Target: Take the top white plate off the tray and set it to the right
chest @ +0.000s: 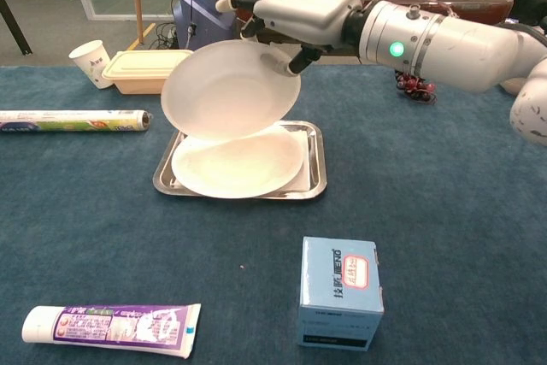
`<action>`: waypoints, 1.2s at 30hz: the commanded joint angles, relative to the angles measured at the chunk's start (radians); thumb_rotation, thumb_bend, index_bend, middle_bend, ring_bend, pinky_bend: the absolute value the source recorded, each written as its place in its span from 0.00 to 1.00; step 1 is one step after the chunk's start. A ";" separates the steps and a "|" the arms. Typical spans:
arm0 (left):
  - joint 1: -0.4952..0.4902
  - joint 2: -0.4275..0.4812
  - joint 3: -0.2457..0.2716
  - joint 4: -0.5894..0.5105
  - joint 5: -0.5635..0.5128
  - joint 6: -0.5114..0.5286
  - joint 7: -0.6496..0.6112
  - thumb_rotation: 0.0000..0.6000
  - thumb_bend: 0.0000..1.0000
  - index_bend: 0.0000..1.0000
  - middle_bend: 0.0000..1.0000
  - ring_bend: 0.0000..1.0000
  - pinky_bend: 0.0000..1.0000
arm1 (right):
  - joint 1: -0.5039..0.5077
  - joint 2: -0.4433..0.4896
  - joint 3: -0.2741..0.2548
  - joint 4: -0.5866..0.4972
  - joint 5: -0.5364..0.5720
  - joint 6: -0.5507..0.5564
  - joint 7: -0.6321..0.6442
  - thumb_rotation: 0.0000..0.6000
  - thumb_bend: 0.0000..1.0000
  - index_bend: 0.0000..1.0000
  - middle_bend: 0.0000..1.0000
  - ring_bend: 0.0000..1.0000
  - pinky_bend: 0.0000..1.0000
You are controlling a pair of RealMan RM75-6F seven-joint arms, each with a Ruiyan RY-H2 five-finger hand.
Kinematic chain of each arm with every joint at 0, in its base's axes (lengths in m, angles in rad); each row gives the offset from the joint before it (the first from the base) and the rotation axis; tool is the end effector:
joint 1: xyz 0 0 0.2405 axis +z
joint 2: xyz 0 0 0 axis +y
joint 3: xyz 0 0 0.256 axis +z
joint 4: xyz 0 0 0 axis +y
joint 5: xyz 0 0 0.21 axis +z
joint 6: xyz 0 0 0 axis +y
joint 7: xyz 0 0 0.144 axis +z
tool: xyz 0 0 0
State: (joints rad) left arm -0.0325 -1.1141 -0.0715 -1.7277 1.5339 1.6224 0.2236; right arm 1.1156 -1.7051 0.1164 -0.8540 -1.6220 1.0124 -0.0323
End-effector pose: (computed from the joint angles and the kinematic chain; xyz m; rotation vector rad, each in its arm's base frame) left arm -0.2846 0.1670 0.1711 -1.3231 -0.7257 -0.8872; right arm -0.0477 -0.4310 -0.0208 2.1229 -0.0875 1.1006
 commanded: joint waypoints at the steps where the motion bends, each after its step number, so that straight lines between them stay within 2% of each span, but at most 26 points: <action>1: 0.000 0.000 -0.001 0.001 -0.001 0.000 -0.002 1.00 0.32 0.00 0.00 0.00 0.00 | 0.006 0.046 0.026 -0.065 0.020 -0.005 -0.052 1.00 0.62 0.60 0.08 0.00 0.00; 12: -0.006 -0.011 -0.001 0.010 -0.008 -0.014 0.016 1.00 0.32 0.00 0.00 0.00 0.00 | -0.022 0.171 0.055 -0.227 0.048 0.015 -0.142 1.00 0.62 0.60 0.08 0.00 0.00; 26: -0.013 -0.035 0.006 0.017 0.000 -0.024 0.063 1.00 0.32 0.00 0.00 0.00 0.00 | -0.148 0.356 0.037 -0.373 0.065 0.103 -0.166 1.00 0.62 0.60 0.08 0.00 0.00; 31: -0.013 -0.044 0.004 0.017 0.003 -0.019 0.083 1.00 0.32 0.00 0.00 0.00 0.00 | -0.188 0.395 0.028 -0.375 0.078 0.114 -0.150 1.00 0.62 0.60 0.08 0.00 0.00; 36: -0.017 -0.057 -0.002 0.024 -0.012 -0.024 0.105 1.00 0.32 0.00 0.00 0.00 0.00 | -0.215 0.403 0.023 -0.331 0.085 0.117 -0.100 1.00 0.62 0.60 0.08 0.00 0.00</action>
State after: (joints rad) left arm -0.0484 -1.1694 -0.0723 -1.7052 1.5246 1.5997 0.3274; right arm 0.9086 -1.3046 0.1414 -1.1973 -1.5391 1.1277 -0.1440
